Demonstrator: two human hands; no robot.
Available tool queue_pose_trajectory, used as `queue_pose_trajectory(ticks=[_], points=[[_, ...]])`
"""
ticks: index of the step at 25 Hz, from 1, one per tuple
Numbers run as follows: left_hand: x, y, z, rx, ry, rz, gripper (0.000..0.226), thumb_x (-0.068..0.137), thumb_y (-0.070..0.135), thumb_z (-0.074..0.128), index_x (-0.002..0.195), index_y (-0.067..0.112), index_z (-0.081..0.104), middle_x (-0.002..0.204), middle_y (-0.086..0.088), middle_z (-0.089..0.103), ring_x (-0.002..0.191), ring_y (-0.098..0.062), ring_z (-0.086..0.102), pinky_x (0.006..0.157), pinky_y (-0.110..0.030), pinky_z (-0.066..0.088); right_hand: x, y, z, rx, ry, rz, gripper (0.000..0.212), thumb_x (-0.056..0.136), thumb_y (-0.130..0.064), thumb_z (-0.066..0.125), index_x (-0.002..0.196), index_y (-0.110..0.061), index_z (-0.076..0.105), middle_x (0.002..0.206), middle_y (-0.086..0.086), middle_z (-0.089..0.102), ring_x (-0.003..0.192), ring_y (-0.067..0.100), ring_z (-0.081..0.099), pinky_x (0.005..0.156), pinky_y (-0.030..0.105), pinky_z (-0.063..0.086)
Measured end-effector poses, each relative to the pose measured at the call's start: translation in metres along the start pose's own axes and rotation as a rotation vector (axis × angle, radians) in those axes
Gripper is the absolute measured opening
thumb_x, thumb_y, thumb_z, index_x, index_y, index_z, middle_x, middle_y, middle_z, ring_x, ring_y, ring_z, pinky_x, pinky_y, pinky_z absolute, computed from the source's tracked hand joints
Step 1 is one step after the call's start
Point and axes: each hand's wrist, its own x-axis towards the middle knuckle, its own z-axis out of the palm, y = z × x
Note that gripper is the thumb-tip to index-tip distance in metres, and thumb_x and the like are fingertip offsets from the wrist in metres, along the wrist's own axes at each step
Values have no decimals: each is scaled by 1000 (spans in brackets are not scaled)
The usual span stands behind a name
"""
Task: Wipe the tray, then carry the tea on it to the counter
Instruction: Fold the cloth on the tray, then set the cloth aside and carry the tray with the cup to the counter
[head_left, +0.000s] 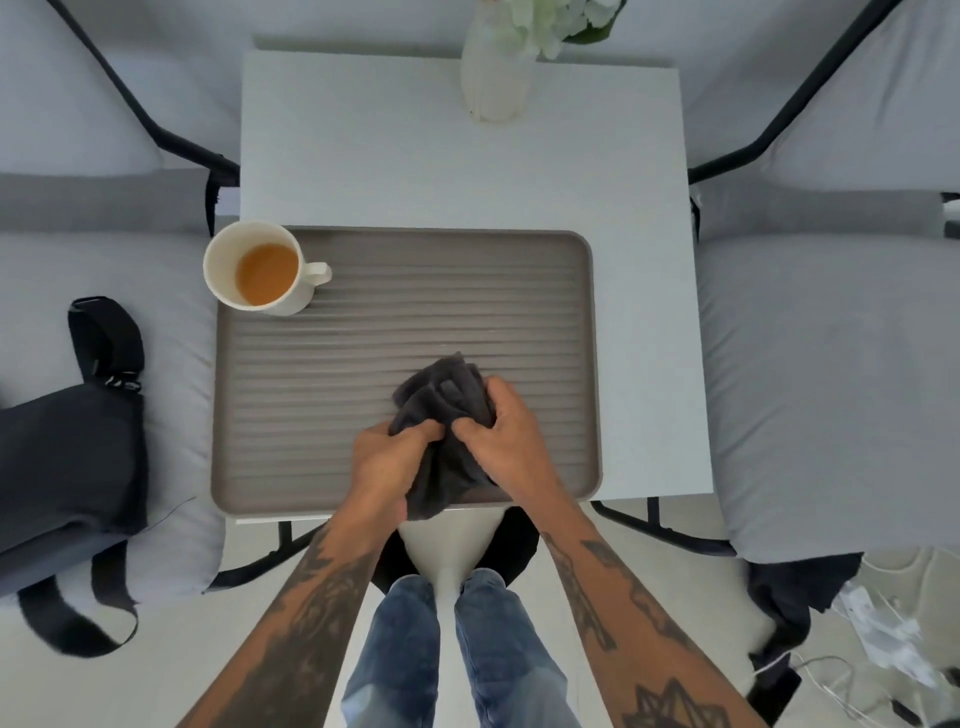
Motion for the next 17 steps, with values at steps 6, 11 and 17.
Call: queue_pose_trajectory(ticks=[6, 11, 17], points=[[-55, 7, 20, -42, -334, 353, 30, 76, 8, 76, 102, 2, 63, 87, -6, 71, 80, -15, 65, 70, -23, 55, -48, 1, -100, 450, -134, -75, 35, 88, 0, 60, 112, -27, 57, 105, -5, 70, 102, 13, 66, 84, 30, 56], [-78, 16, 115, 155, -491, 547, 29, 80, 12, 71, 106, 18, 58, 92, -1, 68, 79, -9, 65, 73, -28, 58, -38, 31, -203, 494, -26, -55, 38, 96, -3, 55, 126, -26, 51, 122, -1, 67, 112, 17, 66, 87, 36, 57], [-49, 25, 187, 921, -171, 796, 37, 94, 19, 60, 129, 20, 48, 121, -4, 57, 101, -23, 60, 78, -32, 51, 30, 75, -231, -18, -1, -30, 48, 95, -8, 59, 130, -40, 49, 118, -15, 61, 113, 14, 58, 97, 29, 49]])
